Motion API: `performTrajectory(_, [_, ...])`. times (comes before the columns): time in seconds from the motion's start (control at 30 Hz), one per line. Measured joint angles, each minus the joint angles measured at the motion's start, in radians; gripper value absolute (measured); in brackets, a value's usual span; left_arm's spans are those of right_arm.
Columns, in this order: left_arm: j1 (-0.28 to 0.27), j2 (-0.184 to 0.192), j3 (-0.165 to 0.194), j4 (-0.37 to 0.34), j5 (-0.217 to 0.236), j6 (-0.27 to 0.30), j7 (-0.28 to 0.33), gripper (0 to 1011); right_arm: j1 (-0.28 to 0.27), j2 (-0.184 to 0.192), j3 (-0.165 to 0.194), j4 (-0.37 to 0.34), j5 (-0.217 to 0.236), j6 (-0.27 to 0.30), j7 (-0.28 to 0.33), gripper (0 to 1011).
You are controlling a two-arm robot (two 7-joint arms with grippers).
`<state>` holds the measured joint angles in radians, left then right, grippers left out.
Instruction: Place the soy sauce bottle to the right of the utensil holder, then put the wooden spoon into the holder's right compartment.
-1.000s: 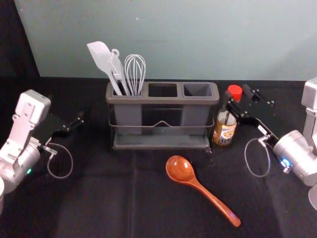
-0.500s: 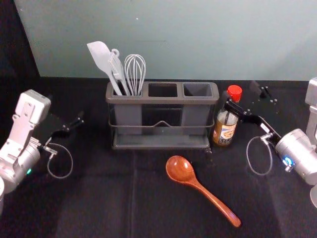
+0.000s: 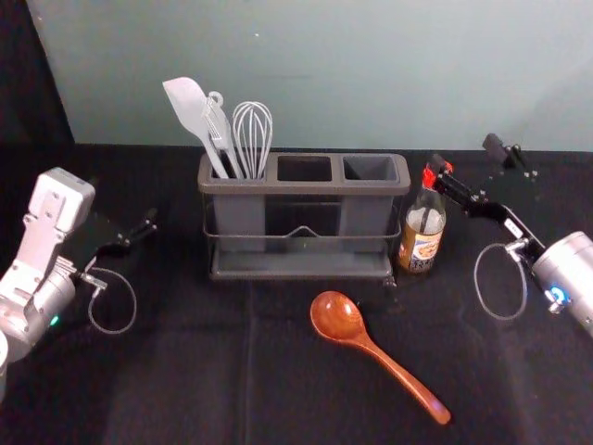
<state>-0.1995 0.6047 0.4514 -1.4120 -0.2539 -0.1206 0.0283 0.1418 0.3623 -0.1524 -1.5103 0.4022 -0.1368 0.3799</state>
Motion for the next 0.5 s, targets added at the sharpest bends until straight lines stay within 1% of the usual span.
performTrajectory(0.03, [0.000, 0.000, 0.000, 0.000, 0.000, 0.000, 0.000, 1005, 0.000, 0.000, 0.000, 0.000, 0.000, 0.000, 0.000, 1000])
performTrajectory(0.13, [0.000, 0.000, 0.000, 0.000, 0.000, 0.000, 0.000, 1005, -0.025, 0.011, 0.002, -0.045, 0.003, 0.002, 0.001, 1000])
performTrajectory(0.27, [0.000, 0.000, 0.000, 0.000, 0.000, 0.000, 0.000, 1005, -0.075, 0.028, 0.001, -0.117, 0.008, 0.001, 0.013, 1000])
performTrajectory(0.37, [0.000, 0.000, 0.000, 0.000, 0.000, 0.000, 0.000, 1005, -0.104, 0.041, -0.006, -0.154, 0.011, 0.001, 0.023, 1000])
performTrajectory(0.4, [0.000, 0.000, 0.000, 0.000, 0.000, 0.000, 0.000, 1005, -0.124, 0.049, -0.011, -0.177, 0.013, 0.001, 0.031, 1000])
performTrajectory(0.5, [0.000, 0.000, 0.000, 0.000, 0.000, 0.000, 0.000, 1005, -0.160, 0.067, -0.026, -0.212, 0.014, -0.001, 0.048, 1000])
